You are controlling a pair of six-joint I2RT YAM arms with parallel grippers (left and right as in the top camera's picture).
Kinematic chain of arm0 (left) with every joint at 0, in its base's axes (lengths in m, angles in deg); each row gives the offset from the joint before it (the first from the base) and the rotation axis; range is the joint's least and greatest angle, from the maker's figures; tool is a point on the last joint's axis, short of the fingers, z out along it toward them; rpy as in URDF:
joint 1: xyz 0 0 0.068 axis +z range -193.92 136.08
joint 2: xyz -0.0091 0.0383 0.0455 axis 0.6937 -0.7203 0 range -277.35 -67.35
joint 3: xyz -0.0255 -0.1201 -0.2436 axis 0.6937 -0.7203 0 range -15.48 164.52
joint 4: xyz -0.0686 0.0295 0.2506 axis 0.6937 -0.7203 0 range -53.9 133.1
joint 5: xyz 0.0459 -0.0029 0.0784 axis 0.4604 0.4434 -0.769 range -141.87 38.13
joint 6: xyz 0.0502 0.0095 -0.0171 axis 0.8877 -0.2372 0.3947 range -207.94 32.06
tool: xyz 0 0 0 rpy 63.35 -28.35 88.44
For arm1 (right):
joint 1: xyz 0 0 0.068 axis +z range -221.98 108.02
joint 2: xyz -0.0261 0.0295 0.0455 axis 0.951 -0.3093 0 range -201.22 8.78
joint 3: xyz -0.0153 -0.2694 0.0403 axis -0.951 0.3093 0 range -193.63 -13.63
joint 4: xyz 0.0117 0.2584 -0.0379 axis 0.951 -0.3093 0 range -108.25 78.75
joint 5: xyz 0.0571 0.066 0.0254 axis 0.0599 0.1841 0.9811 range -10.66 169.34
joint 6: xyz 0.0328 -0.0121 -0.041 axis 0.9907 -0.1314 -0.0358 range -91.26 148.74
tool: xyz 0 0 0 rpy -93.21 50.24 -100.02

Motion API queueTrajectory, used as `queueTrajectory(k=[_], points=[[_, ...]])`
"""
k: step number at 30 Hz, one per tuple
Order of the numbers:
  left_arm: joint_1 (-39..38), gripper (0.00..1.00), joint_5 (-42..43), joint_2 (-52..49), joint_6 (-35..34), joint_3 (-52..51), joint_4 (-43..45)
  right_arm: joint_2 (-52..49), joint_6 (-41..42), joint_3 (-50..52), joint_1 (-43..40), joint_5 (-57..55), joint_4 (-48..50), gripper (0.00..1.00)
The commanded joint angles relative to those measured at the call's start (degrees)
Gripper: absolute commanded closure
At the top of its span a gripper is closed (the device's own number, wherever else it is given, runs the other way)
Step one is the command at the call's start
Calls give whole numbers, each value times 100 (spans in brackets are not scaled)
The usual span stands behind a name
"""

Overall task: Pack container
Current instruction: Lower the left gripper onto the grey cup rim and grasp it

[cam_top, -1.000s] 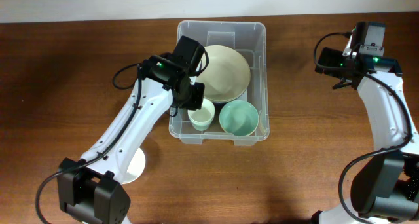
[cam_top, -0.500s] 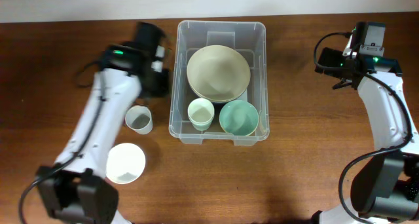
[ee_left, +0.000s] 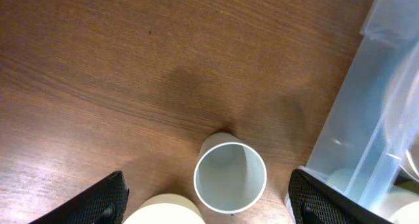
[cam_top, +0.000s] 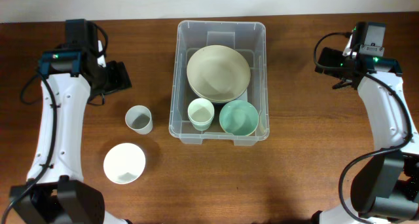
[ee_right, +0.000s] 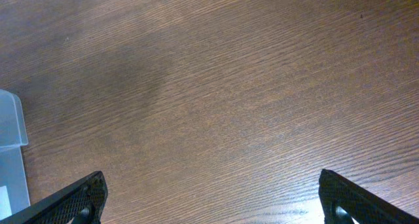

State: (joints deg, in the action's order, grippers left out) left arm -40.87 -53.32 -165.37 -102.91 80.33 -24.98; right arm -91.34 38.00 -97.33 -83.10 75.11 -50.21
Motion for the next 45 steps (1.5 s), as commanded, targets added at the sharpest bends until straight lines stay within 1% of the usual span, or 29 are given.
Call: queueTrajectory(k=[1, 6, 9, 15, 22, 25, 27, 28, 32, 36, 37, 42, 45], points=[[11, 20, 22, 11, 0, -396, 127, 140, 46, -63, -17, -52, 13, 1], [11, 27, 44, -2, -44, -1073, 256, 140, 46, -63, -17, -55, 13, 1], [11, 28, 55, -11, -90, -1467, 385, 140, 46, -63, -17, -55, 13, 1], [11, 28, 363, -24, -83, -2326, 1095, 140, 46, -63, -17, -55, 13, 1], [11, 29, 365, -50, -85, -2900, 1853, 140, 44, -63, -17, -55, 13, 1], [11, 40, 363, -50, -85, -2957, 2022, 140, 46, -63, -17, -55, 13, 1], [11, 52, 363, -50, -85, -2957, 2105, 140, 44, -63, -17, -55, 13, 1], [11, 56, 365, -50, -85, -2957, 2140, 140, 46, -63, -17, -55, 13, 1], [11, 59, 365, -55, -87, -2957, 2251, 140, 46, -63, -17, -55, 13, 1], [11, 74, 365, -55, -107, -2957, 2271, 140, 46, -63, -17, -55, 13, 1], [11, 76, 365, -55, -107, -2957, 2269, 140, 46, -63, -17, -55, 13, 1], [11, 76, 367, -55, -107, -2957, 2267, 140, 46, -63, -17, -55, 13, 1], [11, 80, 367, -55, -107, -2957, 2271, 140, 44, -63, -17, -55, 13, 1]])
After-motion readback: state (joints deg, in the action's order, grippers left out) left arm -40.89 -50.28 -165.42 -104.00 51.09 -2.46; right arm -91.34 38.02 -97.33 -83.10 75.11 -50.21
